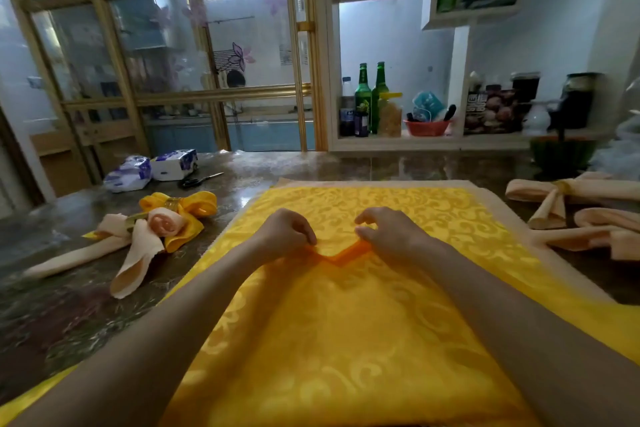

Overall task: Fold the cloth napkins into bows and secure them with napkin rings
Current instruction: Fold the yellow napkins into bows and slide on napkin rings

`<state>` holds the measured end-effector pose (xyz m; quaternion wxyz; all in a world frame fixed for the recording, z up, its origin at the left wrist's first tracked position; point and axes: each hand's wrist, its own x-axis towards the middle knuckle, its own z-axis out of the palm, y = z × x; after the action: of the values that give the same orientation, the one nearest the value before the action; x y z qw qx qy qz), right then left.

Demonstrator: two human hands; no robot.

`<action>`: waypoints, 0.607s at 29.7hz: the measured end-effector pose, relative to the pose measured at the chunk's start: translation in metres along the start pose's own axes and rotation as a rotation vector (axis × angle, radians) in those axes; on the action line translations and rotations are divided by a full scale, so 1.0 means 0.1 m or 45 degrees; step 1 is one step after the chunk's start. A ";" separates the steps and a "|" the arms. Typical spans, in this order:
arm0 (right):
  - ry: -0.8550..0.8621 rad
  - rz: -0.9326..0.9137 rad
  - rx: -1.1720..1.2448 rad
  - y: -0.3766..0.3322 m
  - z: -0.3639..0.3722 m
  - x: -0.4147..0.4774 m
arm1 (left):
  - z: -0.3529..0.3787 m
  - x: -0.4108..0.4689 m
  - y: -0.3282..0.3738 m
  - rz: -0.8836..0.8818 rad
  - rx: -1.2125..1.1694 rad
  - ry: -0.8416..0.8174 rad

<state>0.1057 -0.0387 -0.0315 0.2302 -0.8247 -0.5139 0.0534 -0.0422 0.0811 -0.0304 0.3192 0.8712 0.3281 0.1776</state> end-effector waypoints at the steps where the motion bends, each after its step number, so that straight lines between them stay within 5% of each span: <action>1: -0.065 0.005 -0.029 0.00 0.05 0.01 | 0.03 0.00 0.00 -0.003 -0.016 0.008; 7: -0.065 0.034 -0.127 0.01 0.14 0.03 | 0.09 0.02 -0.02 0.004 -0.073 -0.039; 13: 0.204 -0.104 -0.213 -0.03 0.20 -0.04 | 0.16 -0.03 0.06 0.153 0.286 0.144; 18: 0.230 -0.240 -0.295 -0.08 0.20 -0.09 | 0.20 -0.12 0.12 0.266 0.428 0.062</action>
<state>0.0882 -0.0375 -0.0473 0.1828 -0.7952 -0.5690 -0.1022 -0.0350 0.0577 -0.0383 0.1410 0.9370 0.2685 0.1735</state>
